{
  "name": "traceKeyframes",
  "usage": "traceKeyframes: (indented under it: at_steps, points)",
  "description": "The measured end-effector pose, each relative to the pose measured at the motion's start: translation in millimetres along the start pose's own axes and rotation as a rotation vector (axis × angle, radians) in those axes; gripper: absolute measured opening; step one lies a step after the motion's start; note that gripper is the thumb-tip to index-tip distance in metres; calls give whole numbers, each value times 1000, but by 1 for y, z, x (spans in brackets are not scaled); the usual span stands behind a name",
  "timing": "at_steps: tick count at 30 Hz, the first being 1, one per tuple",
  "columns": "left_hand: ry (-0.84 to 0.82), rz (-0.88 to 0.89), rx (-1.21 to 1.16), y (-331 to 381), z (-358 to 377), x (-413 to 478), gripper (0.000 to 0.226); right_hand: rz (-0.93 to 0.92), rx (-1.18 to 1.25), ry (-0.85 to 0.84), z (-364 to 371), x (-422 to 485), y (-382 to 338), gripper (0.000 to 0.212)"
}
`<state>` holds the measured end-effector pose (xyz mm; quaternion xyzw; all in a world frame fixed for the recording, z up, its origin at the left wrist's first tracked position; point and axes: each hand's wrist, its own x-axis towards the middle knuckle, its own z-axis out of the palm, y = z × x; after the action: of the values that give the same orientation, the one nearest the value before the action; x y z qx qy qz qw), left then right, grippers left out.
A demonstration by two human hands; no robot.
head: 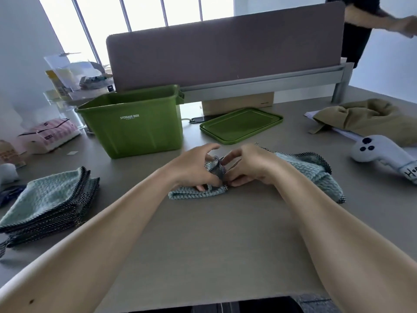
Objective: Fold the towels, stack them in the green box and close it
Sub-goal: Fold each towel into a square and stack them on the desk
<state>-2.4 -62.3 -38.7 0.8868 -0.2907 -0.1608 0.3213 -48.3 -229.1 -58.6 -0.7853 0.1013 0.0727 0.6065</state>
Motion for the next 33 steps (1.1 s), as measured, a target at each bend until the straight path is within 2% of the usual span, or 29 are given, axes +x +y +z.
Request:
traceKeyframes:
  at_steps: [2,5,7,8,10,11,13,14,17,20,23,25,28,30,33]
  points:
    - [11,33,-71,-2,-1,-6,86,-2,18,-4,0,1,1,37]
    - [331,79,-219,-12,-13,-8,42,-17,35,16,0,4,1,27]
    - [487,100,-155,-27,-22,-8,21,-17,41,35,2,5,1,18]
    - [470,103,-82,-36,-23,-9,20,-13,49,53,3,6,1,13]
    - [331,100,94,-56,-15,-10,35,-25,24,124,5,7,1,4]
    - [267,101,176,-65,-9,-12,47,-53,-52,188,4,8,2,10]
    - [187,104,293,-76,2,-12,75,-161,-360,324,2,10,3,37]
    - [164,91,329,-78,4,-11,87,-233,-504,331,2,10,2,52]
    - [126,28,395,-76,4,-8,104,-397,-697,117,9,7,0,74]
    - [132,-2,384,-75,0,-12,108,-335,-895,-58,12,9,3,82]
    - [143,-72,281,-77,-7,-19,107,-245,-961,-128,8,10,4,85]
    - [231,-72,144,-80,-12,-21,95,-227,-988,-129,7,11,4,87]
    - [388,-81,-168,-82,-18,-22,67,-220,-999,-143,8,10,3,87]
    - [405,-82,-397,-82,-20,-22,57,-221,-991,-144,8,9,4,87]
    - [374,24,-768,-77,-19,-24,54,-225,-986,-136,9,9,4,87]
